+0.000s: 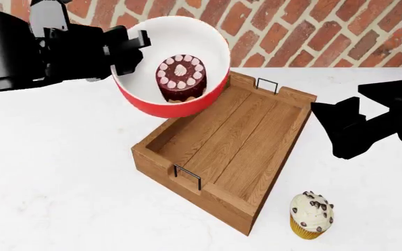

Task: Pick up the bowl with cake and place it on the tray. Pick up the cupcake and place it on the tray.

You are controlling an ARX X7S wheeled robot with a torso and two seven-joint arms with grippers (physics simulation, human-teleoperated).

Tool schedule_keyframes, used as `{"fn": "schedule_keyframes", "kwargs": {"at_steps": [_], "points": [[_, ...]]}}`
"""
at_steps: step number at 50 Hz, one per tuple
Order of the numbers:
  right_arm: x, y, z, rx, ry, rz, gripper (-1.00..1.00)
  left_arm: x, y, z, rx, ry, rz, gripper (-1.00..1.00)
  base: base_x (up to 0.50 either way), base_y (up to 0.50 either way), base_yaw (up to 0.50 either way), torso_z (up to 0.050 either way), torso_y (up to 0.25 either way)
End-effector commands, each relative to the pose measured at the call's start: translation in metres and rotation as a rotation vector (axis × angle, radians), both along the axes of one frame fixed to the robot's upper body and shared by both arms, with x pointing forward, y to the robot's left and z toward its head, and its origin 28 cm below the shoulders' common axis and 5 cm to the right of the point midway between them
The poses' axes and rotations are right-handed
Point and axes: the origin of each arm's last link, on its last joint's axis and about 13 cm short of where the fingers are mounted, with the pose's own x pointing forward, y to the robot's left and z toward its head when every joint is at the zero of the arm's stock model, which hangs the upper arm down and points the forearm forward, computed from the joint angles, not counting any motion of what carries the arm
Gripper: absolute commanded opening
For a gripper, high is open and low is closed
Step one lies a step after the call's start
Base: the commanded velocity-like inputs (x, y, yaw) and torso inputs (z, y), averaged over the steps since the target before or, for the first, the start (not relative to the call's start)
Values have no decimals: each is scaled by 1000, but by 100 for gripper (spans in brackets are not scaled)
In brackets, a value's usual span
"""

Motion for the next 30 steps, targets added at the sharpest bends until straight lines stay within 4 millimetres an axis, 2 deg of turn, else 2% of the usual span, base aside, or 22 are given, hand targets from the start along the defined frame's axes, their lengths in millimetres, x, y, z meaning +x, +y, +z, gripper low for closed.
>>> {"fn": "schedule_keyframes", "kwargs": {"at_steps": [1,14,30], "points": [[-1,-2,-2,3,2,-10,100,23,-21,14,-47,-43,-96,-100,0,0,0,0,0],[-1,-3,-3,4,4,-18,100,47,-47,4,-83,-33,-218,-100,0,0,0,1,1],[-3,-7,-6,9,7,-31,100,67,-71,-4,-92,-15,-299,-100,0,0,0,0,1]]}}
